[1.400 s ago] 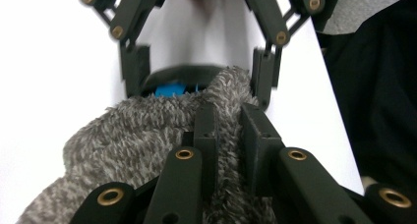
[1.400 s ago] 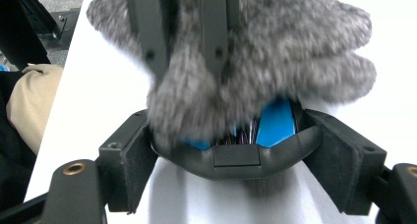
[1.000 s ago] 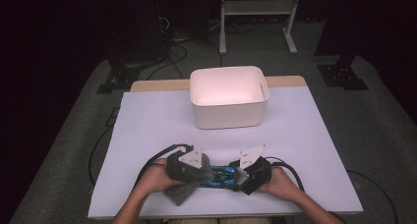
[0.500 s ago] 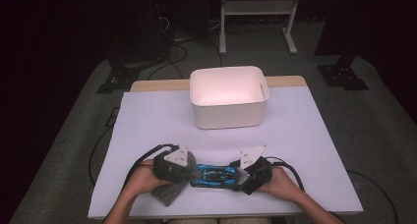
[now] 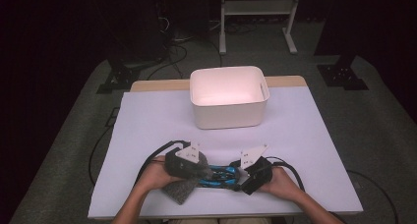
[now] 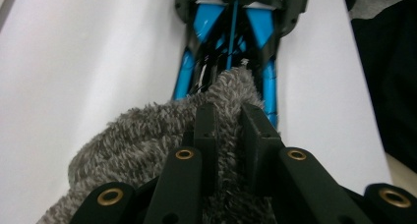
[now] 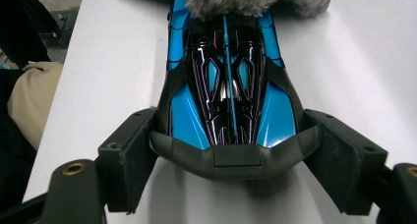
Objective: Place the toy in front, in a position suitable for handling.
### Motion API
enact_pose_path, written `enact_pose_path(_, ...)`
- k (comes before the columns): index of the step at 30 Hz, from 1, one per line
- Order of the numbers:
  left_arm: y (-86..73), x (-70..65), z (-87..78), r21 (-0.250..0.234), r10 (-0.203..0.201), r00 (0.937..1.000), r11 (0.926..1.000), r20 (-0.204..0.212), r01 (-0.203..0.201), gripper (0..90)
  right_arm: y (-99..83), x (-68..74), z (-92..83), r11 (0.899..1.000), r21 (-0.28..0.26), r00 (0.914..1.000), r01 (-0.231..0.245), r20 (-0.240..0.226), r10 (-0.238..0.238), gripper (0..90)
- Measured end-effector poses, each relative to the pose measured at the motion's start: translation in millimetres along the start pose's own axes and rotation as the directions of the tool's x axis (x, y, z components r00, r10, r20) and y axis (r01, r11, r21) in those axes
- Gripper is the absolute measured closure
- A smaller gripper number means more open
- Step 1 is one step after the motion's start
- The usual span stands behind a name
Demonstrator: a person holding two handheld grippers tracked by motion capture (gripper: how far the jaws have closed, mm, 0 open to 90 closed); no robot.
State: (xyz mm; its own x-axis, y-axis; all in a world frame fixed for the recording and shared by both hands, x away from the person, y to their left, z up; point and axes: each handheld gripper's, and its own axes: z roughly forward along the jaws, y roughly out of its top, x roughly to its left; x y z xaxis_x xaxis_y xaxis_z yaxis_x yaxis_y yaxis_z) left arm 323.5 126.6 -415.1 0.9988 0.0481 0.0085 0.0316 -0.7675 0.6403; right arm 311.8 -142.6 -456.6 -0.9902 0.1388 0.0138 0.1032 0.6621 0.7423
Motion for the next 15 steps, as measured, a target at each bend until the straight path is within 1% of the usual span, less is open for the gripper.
enact_pose_path(2, -2.1, 0.6, -1.3, 0.003, 0.0, 1.0, 1.0, -0.005, 0.0, 78.5, 0.3, 0.0, 0.7, 1.0, -0.001, 1.0, 0.006, 0.001, -0.006, 22.6)
enact_pose_path(3, -7.2, 0.3, -3.6, 0.004, -0.008, 0.9999, 1.0, -0.012, 0.008, 78.5, 0.4, 0.2, 0.9, 1.0, -0.001, 1.0, 0.007, 0.002, -0.007, 22.6)
enact_pose_path(4, -7.2, 0.3, -3.6, 0.004, -0.008, 0.9999, 1.0, -0.012, 0.008, 78.5, 0.4, 0.2, 0.9, 1.0, -0.001, 1.0, 0.007, 0.002, -0.007, 22.6)
enact_pose_path(5, -10.5, 0.2, -5.7, 0.01, -0.011, 0.9998, 0.9999, -0.019, 0.011, 78.5, 0.4, 0.2, 0.8, 1.0, 0.0, 1.0, 0.008, 0.002, -0.008, 22.6)
enact_pose_path(8, -18.5, 1.1, -11.2, 0.015, -0.028, 0.999, 0.9995, -0.036, 0.029, 78.4, 0.3, 1.2, 0.8, 1.0, 0.009, 0.9998, 0.017, 0.012, -0.017, 22.9)
enact_pose_path(9, -24.8, 3.1, -15.6, 0.029, -0.043, 0.9977, 0.9986, -0.052, 0.045, 78.5, 0.2, 1.1, 0.7, 1.0, 0.011, 0.9997, 0.019, 0.012, -0.019, 23.0)
enact_pose_path(10, -27.8, 4.0, -17.0, 0.026, -0.056, 0.997, 0.998, -0.052, 0.058, 78.5, 0.3, 1.1, 0.6, 1.0, 0.011, 0.9998, 0.018, 0.012, -0.018, 22.9)
enact_pose_path(11, -27.8, 4.0, -17.0, 0.026, -0.056, 0.997, 0.998, -0.052, 0.058, 78.5, 0.3, 1.1, 0.7, 1.0, 0.011, 0.9997, 0.02, 0.013, -0.02, 22.9)
enact_pose_path(12, -31.1, 4.1, -17.6, 0.026, -0.064, 0.9966, 0.9975, -0.052, 0.065, 78.5, 0.5, 1.3, 0.9, 1.0, 0.01, 0.9998, 0.017, 0.013, -0.017, 22.9)
enact_pose_path(15, -30.7, 2.0, -16.8, 0.017, -0.054, 0.9979, 0.9984, -0.035, 0.055, 78.5, 0.5, 1.4, 0.9, 1.0, 0.011, 0.9997, 0.019, 0.014, -0.019, 22.9)
